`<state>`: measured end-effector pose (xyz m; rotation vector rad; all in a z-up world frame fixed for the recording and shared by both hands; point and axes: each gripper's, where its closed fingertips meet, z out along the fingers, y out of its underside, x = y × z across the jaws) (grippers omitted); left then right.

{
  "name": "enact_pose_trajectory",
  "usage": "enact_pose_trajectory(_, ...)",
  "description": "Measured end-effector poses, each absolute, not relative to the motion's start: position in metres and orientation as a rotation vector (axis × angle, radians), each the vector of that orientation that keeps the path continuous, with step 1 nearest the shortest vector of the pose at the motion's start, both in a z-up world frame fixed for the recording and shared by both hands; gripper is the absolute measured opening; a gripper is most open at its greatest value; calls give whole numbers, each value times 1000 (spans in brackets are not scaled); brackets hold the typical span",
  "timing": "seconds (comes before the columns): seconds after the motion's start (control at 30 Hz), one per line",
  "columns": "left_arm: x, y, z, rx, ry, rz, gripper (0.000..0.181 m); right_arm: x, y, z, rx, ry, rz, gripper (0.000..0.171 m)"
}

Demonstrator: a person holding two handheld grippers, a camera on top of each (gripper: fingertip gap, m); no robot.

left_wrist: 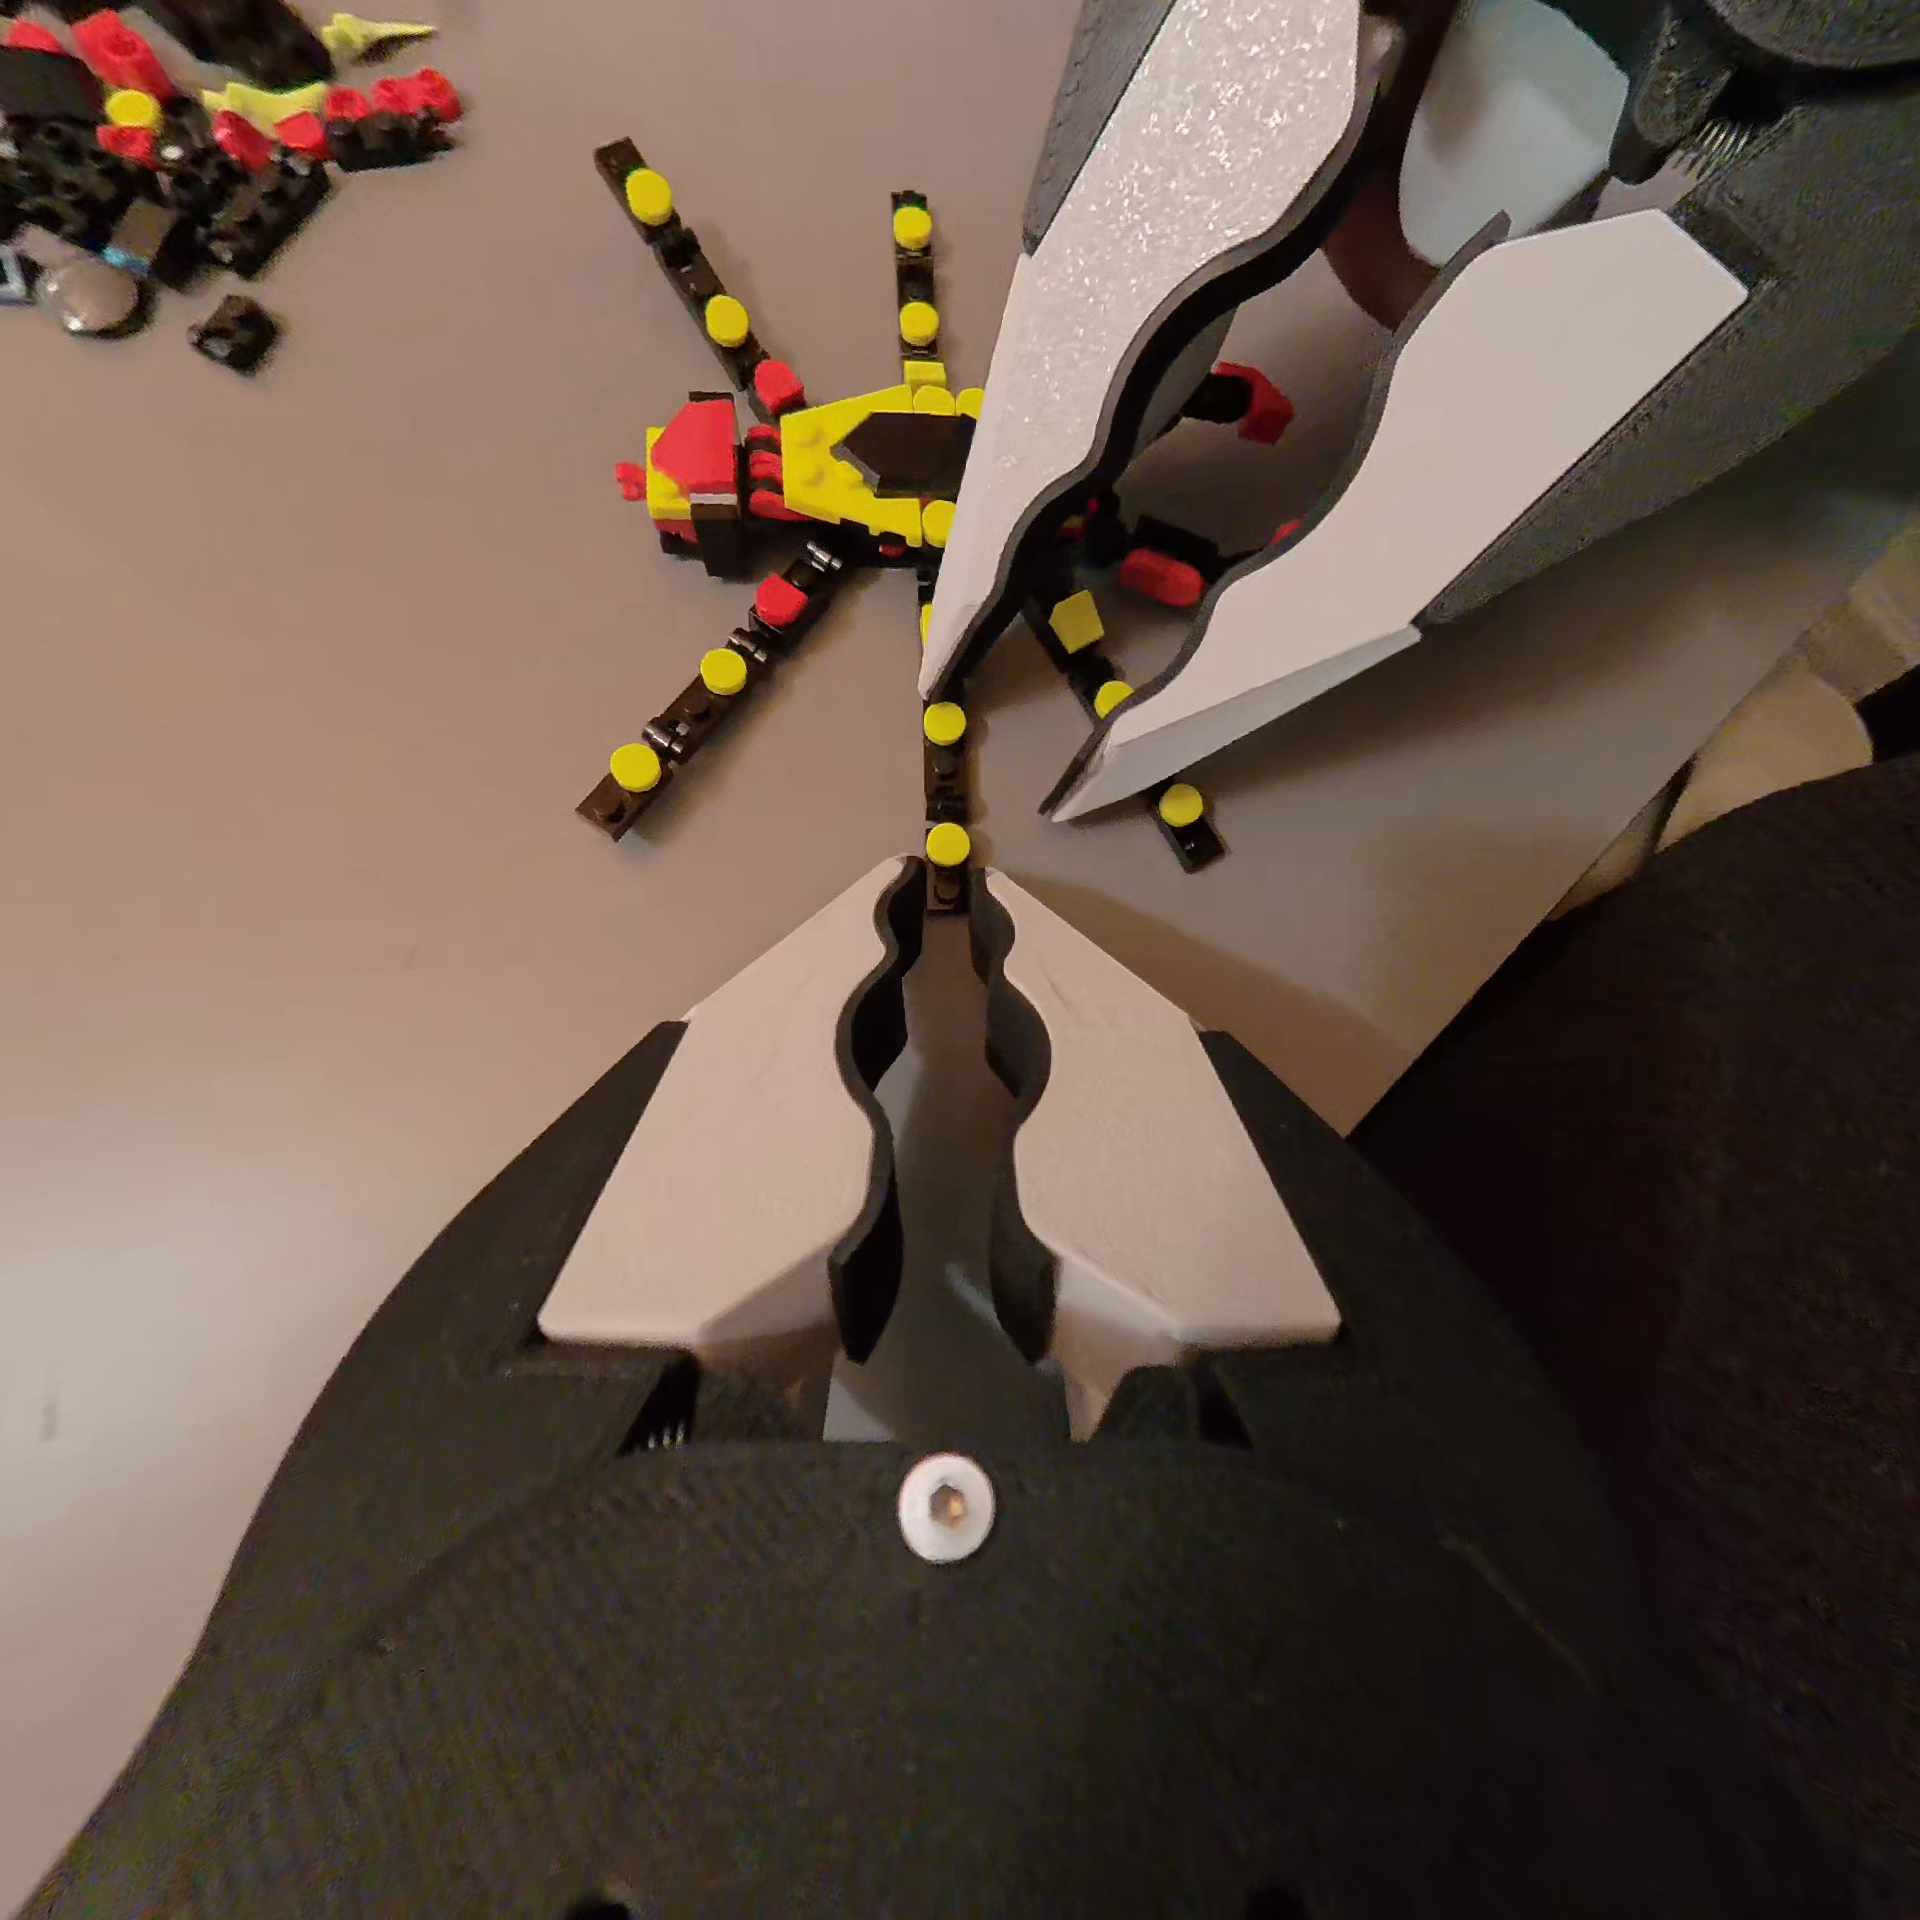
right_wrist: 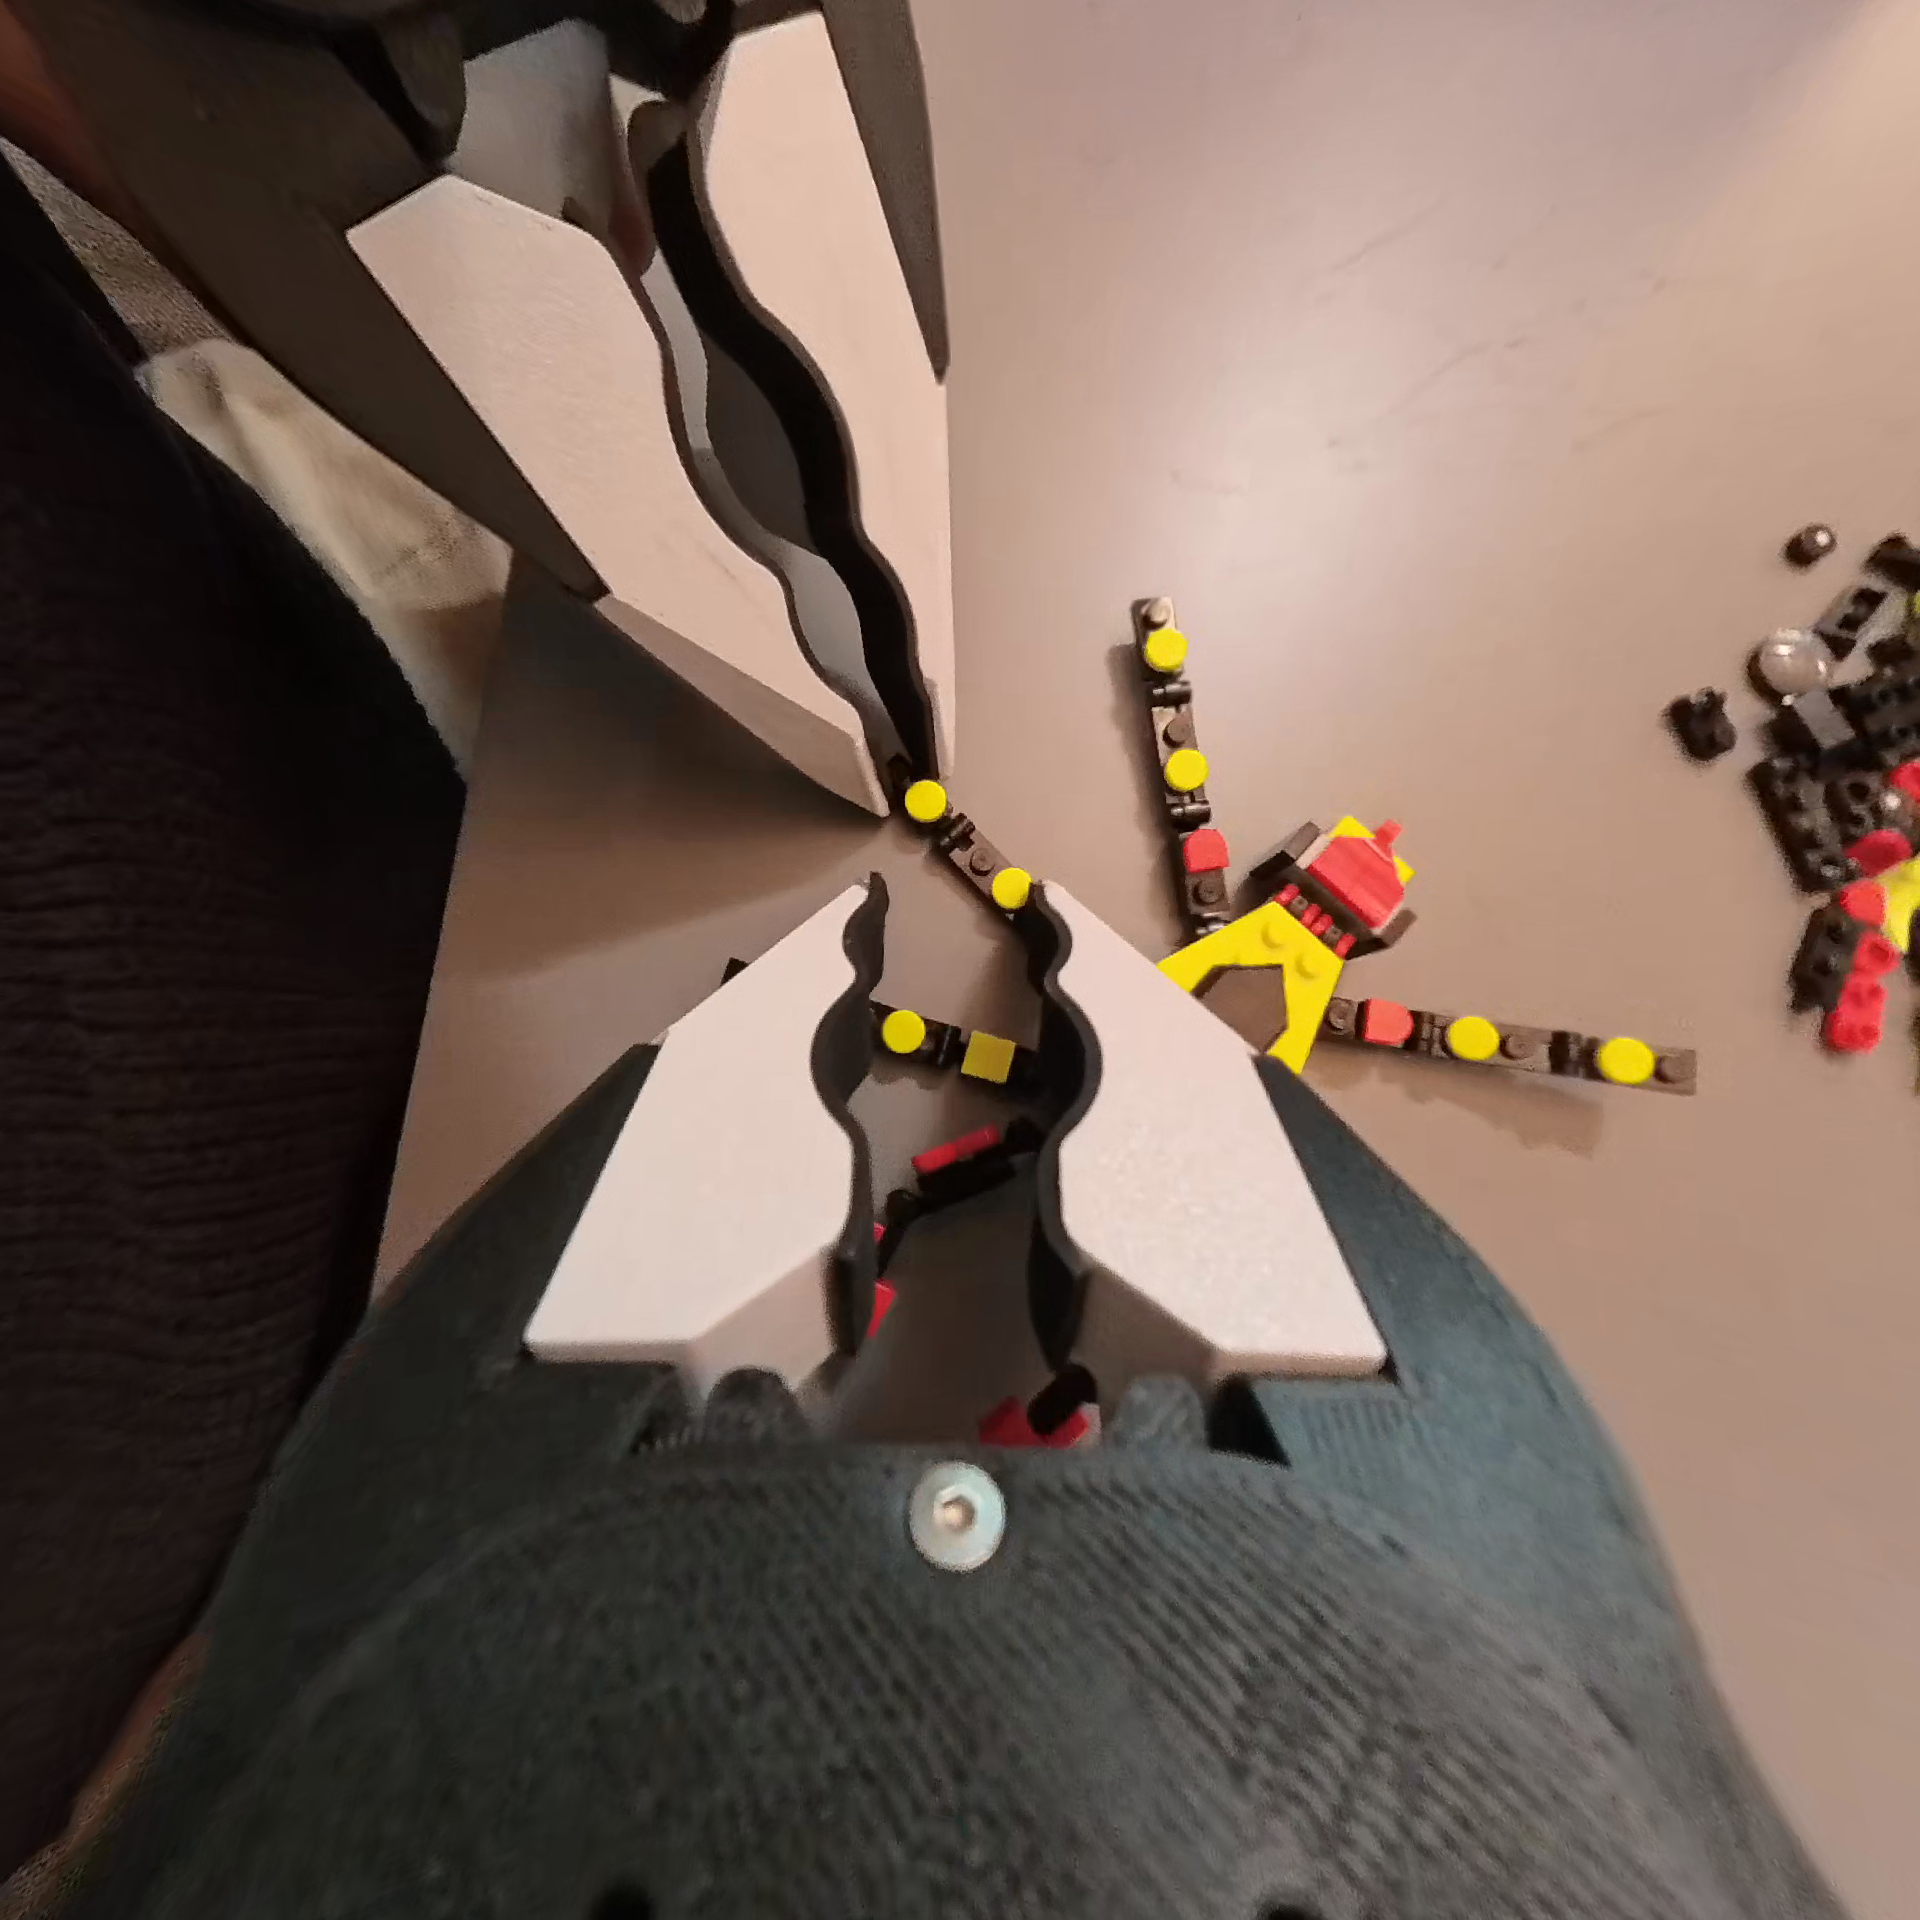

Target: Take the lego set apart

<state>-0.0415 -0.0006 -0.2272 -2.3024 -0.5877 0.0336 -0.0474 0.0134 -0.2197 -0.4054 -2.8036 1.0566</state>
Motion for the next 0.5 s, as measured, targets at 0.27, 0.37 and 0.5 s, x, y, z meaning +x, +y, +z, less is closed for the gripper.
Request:
enact_pose_trajectory(0.27, -44, 18, -226, -2318, -483, 25, 7, -38, 33, -218, -681, -2805, 1039, 29)
enact_pose_trajectory(0.37, -45, 23, -226, -2325, -444, 16, 7, -40, 34, -213, -706, -2759, 1153, 20)
enact_pose_trajectory(0.5, -43, 26, -227, -2332, -407, -21, 7, -47, 24, -200, -688, -2666, 1287, 14)
